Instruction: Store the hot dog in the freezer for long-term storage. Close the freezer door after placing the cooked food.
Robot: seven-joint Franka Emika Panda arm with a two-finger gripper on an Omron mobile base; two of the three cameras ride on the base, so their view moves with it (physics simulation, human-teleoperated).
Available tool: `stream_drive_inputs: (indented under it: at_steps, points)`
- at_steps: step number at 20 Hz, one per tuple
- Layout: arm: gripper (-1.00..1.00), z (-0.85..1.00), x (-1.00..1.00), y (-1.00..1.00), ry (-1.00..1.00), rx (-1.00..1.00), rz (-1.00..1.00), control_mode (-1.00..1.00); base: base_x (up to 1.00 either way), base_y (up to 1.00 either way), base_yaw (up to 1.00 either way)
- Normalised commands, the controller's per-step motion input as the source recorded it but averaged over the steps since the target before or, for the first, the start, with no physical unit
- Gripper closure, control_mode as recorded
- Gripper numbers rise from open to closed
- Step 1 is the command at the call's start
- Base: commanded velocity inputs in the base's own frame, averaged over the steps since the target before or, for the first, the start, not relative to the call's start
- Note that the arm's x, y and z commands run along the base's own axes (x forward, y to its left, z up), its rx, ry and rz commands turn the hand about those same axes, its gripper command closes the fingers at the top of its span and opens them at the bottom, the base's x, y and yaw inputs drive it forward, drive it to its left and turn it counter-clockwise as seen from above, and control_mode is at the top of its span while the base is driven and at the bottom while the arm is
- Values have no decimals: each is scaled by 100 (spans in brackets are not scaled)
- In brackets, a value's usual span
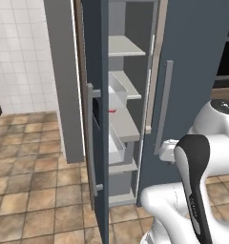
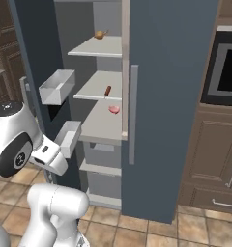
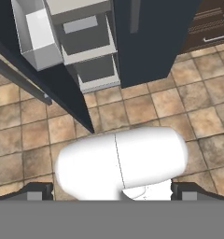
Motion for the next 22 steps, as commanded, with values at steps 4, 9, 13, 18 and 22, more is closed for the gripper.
stream_drive_inputs:
  at_steps: [4,9,13,18,22]
  points:
    - [-100,0,0,0,0,0,0,100,-13,38,1]
    - [-100,0,0,0,0,0,0,100,0,50,0]
    - [-100,0,0,0,0,0,0,100,-1,50,0]
    - [-100,0,0,0,0,0,0,100,0,45,0]
    - [-100,0,0,0,0,0,0,100,0,15,0]
